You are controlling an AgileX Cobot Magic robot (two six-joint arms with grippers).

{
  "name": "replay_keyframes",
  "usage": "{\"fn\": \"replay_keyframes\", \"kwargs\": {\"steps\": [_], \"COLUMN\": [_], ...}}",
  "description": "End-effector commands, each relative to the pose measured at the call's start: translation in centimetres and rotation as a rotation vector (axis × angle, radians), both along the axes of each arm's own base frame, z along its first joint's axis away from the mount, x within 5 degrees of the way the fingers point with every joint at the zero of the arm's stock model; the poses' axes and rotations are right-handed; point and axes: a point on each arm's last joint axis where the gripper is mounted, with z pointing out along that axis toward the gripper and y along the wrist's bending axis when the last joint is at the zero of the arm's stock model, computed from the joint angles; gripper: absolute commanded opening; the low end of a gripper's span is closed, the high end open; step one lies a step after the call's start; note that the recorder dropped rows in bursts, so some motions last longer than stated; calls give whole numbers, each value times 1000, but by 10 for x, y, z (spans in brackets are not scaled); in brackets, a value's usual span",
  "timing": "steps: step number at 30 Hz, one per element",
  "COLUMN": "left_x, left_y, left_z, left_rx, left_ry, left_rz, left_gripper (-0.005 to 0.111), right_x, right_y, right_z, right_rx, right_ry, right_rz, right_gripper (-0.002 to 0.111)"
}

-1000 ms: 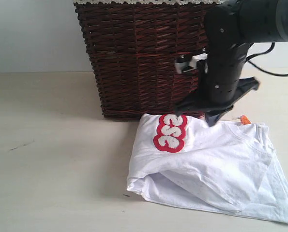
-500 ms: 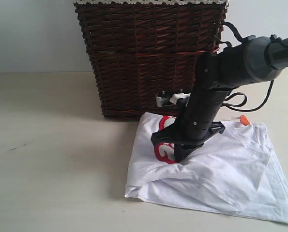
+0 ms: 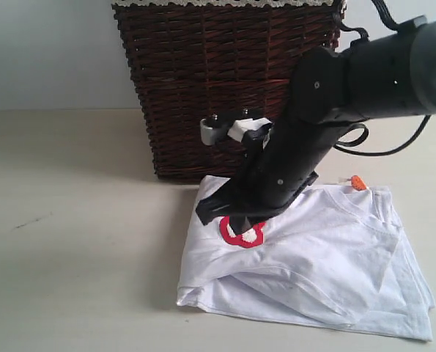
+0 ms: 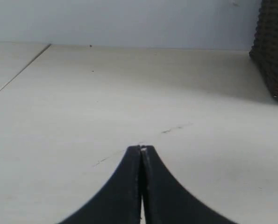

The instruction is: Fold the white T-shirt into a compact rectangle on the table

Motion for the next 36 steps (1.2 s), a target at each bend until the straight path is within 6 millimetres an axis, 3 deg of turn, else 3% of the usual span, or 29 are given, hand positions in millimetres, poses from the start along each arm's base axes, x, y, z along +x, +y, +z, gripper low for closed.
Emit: {"fn": "replay_keyframes", "kwargs": {"steps": [1, 5, 8, 12, 18, 21, 25, 32, 36], "left_x": [0, 0, 0, 0, 0, 0, 0, 0, 0], "left_y": [0, 0, 0, 0, 0, 0, 0, 0, 0], "left_z": [2, 2, 2, 2, 2, 2, 2, 2, 2], "left_rx": [-1, -1, -1, -1, -1, -1, -1, -1, -1], "left_ry": [-14, -14, -14, -14, -14, -14, -14, -14, -14], "left_rz": [-2, -2, -2, -2, -2, -2, -2, -2, -2], "left_gripper": [0, 0, 0, 0, 0, 0, 0, 0, 0], "right_x": [-19, -22, -21, -22, -38, -48, -60, -65, -57], "right_y": [4, 5, 6, 6, -10, -32, -55, -55, -52], "right_z": [-25, -66, -78, -56, -2, -8, -32, -63, -51], "right_rx": [-56, -113, -130, -119, -110, -246, -398, -401, -405], "right_ry": [-25, 71, 99, 89, -41, -77, -90, -35, -66], "right_rz": [-45, -41, -39, -16, -46, -133, -252, -235, -221], "right_gripper": [0, 0, 0, 0, 0, 0, 0, 0, 0]}}
